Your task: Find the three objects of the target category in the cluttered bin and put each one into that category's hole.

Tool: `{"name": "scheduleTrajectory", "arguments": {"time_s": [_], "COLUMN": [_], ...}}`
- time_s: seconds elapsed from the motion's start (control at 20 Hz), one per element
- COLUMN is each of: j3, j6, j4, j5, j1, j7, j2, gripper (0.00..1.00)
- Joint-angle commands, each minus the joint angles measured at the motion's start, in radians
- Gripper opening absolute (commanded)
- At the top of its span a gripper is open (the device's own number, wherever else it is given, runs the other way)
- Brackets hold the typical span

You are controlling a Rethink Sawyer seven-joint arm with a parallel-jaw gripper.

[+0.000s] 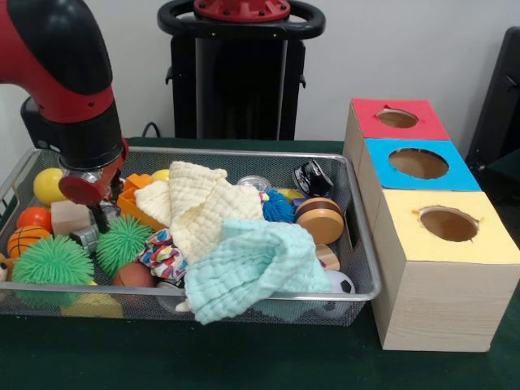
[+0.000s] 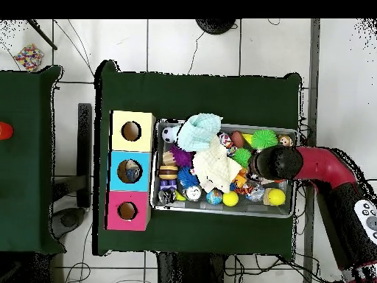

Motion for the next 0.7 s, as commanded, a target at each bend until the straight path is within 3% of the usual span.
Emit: {"name": "scheduleTrajectory", "arguments": {"time_s": [0.05, 0.35, 0.7], "j3": [0.050, -0.001, -0.009], "j6": [-0.009, 0.002, -0.040], "j4": [0.054, 0.054, 0.080], "j5": [-0.043, -0.116, -0.172], "j1": [0.041, 0.078, 0.076], "j7": [-0.193, -0.191, -0.193], "j2": [0.014, -0.014, -0.019], "gripper": [1.00, 1.00, 1.00]}}
